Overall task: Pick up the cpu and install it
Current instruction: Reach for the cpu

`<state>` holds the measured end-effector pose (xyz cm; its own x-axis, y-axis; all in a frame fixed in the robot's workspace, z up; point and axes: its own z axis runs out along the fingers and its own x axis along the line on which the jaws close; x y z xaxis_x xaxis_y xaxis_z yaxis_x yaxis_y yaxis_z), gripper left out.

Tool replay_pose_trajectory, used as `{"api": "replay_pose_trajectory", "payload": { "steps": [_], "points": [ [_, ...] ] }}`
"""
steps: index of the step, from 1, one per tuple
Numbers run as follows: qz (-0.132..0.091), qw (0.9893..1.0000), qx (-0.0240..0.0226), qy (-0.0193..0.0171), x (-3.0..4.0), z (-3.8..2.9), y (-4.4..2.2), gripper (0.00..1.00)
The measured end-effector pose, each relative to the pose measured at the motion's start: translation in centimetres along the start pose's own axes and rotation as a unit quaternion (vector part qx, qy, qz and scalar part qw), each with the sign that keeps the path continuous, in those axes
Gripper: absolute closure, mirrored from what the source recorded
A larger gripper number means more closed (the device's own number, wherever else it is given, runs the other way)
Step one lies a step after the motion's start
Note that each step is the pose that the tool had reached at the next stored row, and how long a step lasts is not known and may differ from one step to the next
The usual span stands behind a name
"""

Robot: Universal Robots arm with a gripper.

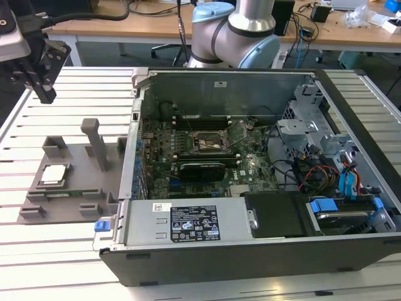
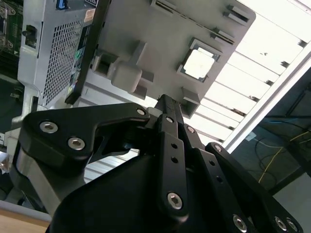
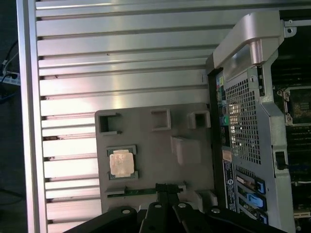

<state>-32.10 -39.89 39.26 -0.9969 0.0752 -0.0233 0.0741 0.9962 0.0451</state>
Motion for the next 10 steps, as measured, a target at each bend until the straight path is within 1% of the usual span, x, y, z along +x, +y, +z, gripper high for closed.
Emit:
{"api": "replay_pose_trajectory", "payload": {
  "steps": [6,10],
  "points": [
    [0.0,1.0,0.0,0.0,0.72,-0.01,-0.05,0.89],
    [0.0,1.0,0.0,0.0,1.5,-0.04,-0.11,0.89]
  ]
}}
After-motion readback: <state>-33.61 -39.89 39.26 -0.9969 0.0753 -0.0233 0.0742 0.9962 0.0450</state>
